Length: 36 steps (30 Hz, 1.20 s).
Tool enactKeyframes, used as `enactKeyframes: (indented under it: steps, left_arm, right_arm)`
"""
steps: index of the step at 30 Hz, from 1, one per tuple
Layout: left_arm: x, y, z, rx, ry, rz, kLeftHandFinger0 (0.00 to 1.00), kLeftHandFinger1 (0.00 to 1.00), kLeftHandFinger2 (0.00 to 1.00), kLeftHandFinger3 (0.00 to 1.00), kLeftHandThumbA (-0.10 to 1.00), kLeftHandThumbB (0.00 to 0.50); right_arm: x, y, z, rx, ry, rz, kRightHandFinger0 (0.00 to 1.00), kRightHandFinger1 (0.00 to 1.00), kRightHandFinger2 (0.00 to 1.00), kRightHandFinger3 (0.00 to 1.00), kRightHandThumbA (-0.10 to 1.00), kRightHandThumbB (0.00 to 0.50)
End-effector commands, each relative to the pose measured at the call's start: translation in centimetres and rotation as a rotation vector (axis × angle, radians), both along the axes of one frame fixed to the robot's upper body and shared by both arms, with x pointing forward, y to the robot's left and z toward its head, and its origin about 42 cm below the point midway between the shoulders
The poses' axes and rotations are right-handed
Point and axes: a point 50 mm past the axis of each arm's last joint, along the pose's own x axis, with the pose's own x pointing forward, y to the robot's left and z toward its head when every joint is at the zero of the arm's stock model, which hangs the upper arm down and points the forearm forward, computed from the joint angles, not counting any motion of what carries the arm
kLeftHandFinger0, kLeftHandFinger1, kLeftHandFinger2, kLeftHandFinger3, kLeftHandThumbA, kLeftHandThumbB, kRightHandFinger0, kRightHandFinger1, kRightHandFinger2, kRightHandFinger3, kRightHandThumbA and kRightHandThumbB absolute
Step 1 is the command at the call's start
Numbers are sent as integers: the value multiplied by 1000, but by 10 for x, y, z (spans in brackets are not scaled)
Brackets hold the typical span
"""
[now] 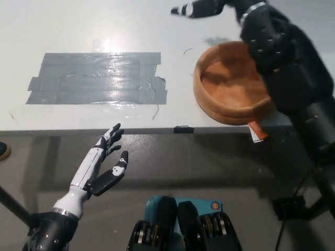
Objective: An emotional support dumpling is kept in a soft plate infront in the middle of the desk infront of the robot. The robot extends its right arm to pick up the dumpling and hands it to a person
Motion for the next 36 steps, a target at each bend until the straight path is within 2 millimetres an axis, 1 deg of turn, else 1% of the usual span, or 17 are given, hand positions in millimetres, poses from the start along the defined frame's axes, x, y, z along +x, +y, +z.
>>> enactKeyframes:
  steps: [1, 3, 4, 5, 8, 10, 13, 15, 17, 19, 25, 26, 27, 31, 34, 35, 36]
  left_arm:
    - [9, 2, 17, -10, -47, -28, 958, 1000, 1000, 1000, 407, 258]
    - [8, 2, 16, -7, -60, -25, 956, 1000, 1000, 1000, 424, 244]
    - [7, 2, 16, -6, -63, -27, 998, 1000, 1000, 1000, 490, 217]
    - [7, 2, 15, -5, -61, -27, 1000, 1000, 1000, 1000, 618, 223]
    - [5, 1, 10, -21, -55, -22, 1000, 1000, 1000, 1000, 736, 224]
    - [3, 2, 9, -18, -49, -22, 1000, 1000, 1000, 1000, 751, 219]
    - [2, 2, 8, -9, -53, -14, 1000, 1000, 1000, 1000, 785, 221]
    - [1, 2, 7, 1, -56, -12, 1000, 1000, 1000, 1000, 799, 214]
    - [0, 2, 5, 2, -51, -13, 1000, 1000, 1000, 1000, 797, 221]
    - [-3, 1, 3, -4, -42, -14, 1000, 1000, 1000, 1000, 792, 225]
    - [-6, 2, -2, -4, -30, -12, 1000, 1000, 1000, 1000, 762, 231]
    - [-6, 2, -2, -2, -29, -13, 1000, 1000, 1000, 1000, 762, 232]
    - [-8, 2, -4, -5, -25, -12, 1000, 1000, 1000, 1000, 761, 234]
    - [-12, 3, -7, -7, -18, -9, 1000, 1000, 1000, 1000, 753, 235]
    - [-15, 3, -10, -8, -6, -8, 1000, 1000, 1000, 1000, 755, 237]
    - [-16, 3, -11, -7, -3, -8, 1000, 1000, 1000, 1000, 755, 239]
    - [-17, 3, -12, -7, -1, -7, 1000, 1000, 1000, 1000, 756, 241]
  right_arm:
    - [-72, -29, 72, 105, -283, 104, 1000, 1000, 1000, 1000, 1000, 459]
    - [-97, -32, 66, 119, -304, 142, 1000, 1000, 1000, 1000, 1000, 455]
    - [-108, -33, 63, 121, -312, 154, 1000, 1000, 1000, 1000, 1000, 444]
    - [-126, -36, 53, 122, -325, 174, 1000, 1000, 1000, 1000, 1000, 434]
    - [-168, -46, 22, 148, -325, 219, 1000, 1000, 1000, 1000, 1000, 398]
    - [-186, -49, 3, 179, -311, 220, 1000, 1000, 1000, 1000, 1000, 399]
    - [-211, -57, -34, 249, -284, 221, 1000, 1000, 1000, 1000, 1000, 367]
    - [-216, -59, -48, 288, -262, 227, 1000, 1000, 1000, 1000, 1000, 353]
    - [-223, -61, -64, 304, -231, 206, 1000, 1000, 1000, 1000, 1000, 364]
    - [-233, -66, -88, 323, -170, 187, 1000, 1000, 1000, 1000, 1000, 366]
    - [-245, -73, -125, 341, -72, 168, 1000, 1000, 1000, 1000, 1000, 380]
    - [-245, -74, -127, 343, -64, 167, 1000, 1000, 1000, 1000, 1000, 380]
    - [-244, -78, -140, 342, -26, 153, 1000, 1000, 1000, 1000, 1000, 383]
    - [-233, -84, -169, 314, 70, 115, 1000, 1000, 1000, 1000, 1000, 373]
    - [-225, -91, -198, 277, 140, 75, 1000, 1000, 1000, 1000, 1000, 342]
    - [-222, -94, -209, 279, 175, 68, 1000, 1000, 1000, 1000, 1000, 322]
    - [-218, -97, -222, 279, 220, 56, 1000, 1000, 1000, 1000, 1000, 319]
